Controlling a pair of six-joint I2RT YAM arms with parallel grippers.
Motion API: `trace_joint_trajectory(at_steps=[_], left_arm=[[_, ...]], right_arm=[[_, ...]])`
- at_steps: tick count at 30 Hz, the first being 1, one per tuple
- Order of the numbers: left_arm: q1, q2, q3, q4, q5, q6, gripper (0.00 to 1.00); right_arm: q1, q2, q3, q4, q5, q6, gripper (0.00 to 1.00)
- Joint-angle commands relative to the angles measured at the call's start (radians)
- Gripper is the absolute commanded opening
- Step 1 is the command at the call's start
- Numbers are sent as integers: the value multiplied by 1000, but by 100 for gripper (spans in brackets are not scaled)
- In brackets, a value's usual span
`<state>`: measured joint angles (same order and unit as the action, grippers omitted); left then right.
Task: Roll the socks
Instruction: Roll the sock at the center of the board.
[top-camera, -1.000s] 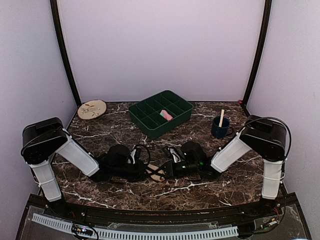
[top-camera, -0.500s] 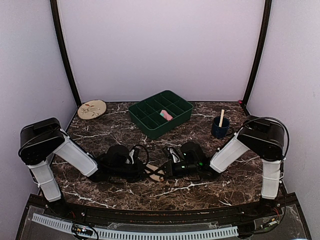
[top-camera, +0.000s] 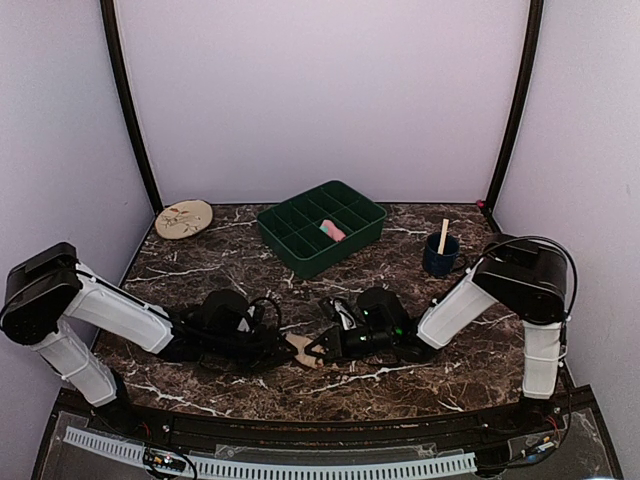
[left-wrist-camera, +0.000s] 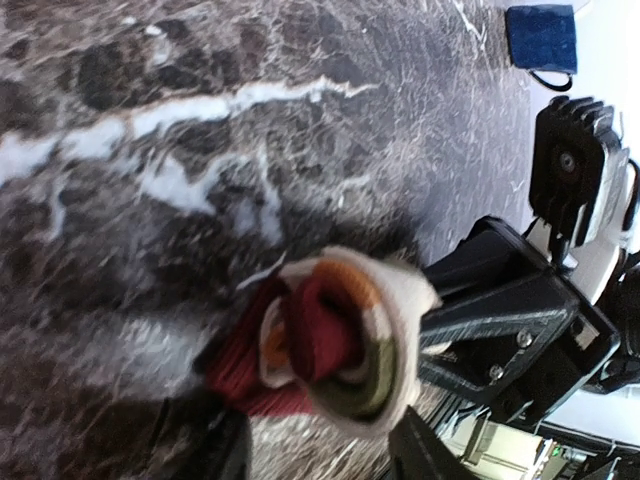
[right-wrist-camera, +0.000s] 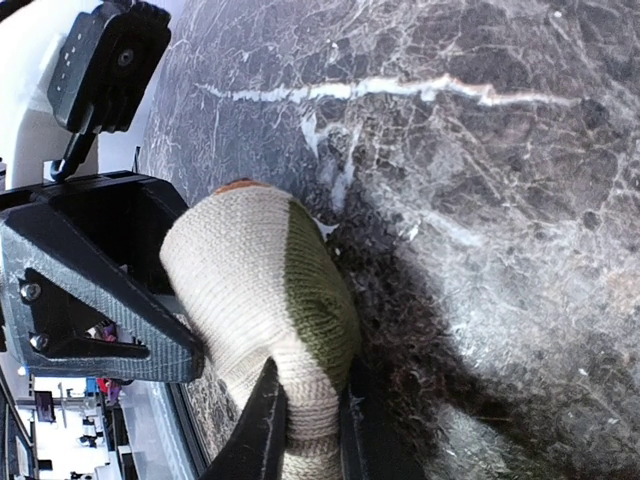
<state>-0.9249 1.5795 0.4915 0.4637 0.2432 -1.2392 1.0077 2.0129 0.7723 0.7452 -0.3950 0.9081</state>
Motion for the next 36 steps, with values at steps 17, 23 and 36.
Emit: trace_joint_trajectory(at_steps=[17,23,36], left_arm=[[137,-94,-61,-267,137,-67,57],[165,11,5,-232,244,-103,60],[208,-54,-6,-216,332,-271,63]], right_arm=[[86,-74,70,-315,257,-304,0],[132,-80,84,-334,344,-377,0],[229,-79,114,-380,536,-514,0]])
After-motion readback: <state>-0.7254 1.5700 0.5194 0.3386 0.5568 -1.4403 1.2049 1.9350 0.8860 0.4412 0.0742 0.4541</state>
